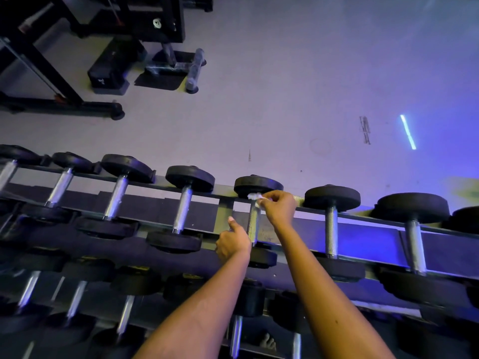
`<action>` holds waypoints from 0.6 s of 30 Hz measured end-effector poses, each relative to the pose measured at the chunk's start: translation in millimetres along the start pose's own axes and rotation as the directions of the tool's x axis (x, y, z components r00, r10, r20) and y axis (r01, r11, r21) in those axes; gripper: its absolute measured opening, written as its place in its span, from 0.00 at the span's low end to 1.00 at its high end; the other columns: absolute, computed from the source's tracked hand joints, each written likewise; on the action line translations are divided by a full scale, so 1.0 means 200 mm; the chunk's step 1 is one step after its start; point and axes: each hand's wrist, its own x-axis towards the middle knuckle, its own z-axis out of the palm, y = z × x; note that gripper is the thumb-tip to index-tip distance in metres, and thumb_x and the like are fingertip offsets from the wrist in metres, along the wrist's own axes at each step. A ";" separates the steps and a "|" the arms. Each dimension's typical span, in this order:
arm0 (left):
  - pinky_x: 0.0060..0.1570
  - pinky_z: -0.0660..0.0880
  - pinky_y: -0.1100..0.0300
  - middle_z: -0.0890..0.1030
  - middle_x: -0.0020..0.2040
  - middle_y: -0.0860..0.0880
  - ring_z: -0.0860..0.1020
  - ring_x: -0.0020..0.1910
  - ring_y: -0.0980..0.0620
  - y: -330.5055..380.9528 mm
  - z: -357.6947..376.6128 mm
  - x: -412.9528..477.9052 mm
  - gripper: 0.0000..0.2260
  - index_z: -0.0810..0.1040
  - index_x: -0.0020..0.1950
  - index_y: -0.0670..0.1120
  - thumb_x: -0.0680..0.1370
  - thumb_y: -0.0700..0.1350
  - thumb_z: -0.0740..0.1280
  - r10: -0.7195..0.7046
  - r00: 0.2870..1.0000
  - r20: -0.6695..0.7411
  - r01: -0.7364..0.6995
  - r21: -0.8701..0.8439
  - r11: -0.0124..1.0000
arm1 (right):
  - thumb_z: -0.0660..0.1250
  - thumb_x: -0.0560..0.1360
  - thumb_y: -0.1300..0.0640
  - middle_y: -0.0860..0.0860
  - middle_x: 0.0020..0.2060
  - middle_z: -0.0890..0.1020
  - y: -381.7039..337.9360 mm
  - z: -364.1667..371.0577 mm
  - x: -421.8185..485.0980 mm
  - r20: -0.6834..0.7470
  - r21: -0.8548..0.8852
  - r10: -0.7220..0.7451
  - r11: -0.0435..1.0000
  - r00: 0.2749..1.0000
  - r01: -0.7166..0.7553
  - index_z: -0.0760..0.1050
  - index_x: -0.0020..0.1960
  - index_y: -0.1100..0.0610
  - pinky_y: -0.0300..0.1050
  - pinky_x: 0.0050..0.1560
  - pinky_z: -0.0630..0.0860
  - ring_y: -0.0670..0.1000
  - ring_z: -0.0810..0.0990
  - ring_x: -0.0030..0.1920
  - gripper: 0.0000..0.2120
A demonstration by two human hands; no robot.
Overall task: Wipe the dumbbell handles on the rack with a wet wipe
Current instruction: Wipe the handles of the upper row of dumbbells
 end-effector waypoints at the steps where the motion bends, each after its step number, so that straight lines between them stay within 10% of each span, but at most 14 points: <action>1: 0.41 0.65 0.53 0.80 0.56 0.38 0.77 0.55 0.39 0.00 0.00 0.00 0.31 0.80 0.54 0.40 0.82 0.62 0.46 -0.006 1.000 -0.003 0.006 0.000 1.000 | 0.73 0.70 0.63 0.52 0.39 0.82 0.01 0.01 0.00 0.035 -0.050 -0.008 0.999 0.999 0.010 0.83 0.46 0.60 0.30 0.34 0.67 0.46 0.77 0.38 0.04; 11: 0.45 0.68 0.52 0.80 0.57 0.38 0.77 0.57 0.38 -0.02 0.03 0.05 0.32 0.82 0.56 0.41 0.81 0.62 0.46 0.005 1.000 0.002 -0.005 0.032 0.999 | 0.71 0.67 0.64 0.55 0.33 0.83 0.18 0.00 -0.25 0.267 -0.343 0.049 0.938 0.963 0.047 0.84 0.36 0.60 0.39 0.36 0.71 0.48 0.78 0.33 0.03; 18: 0.43 0.71 0.52 0.80 0.55 0.39 0.78 0.53 0.39 -0.03 0.03 0.05 0.32 0.81 0.57 0.43 0.80 0.64 0.46 -0.006 1.000 0.015 0.006 0.010 1.000 | 0.75 0.69 0.63 0.49 0.32 0.79 0.06 -0.06 -0.11 0.094 -0.120 0.004 0.993 0.996 0.007 0.84 0.45 0.59 0.25 0.28 0.66 0.40 0.72 0.31 0.05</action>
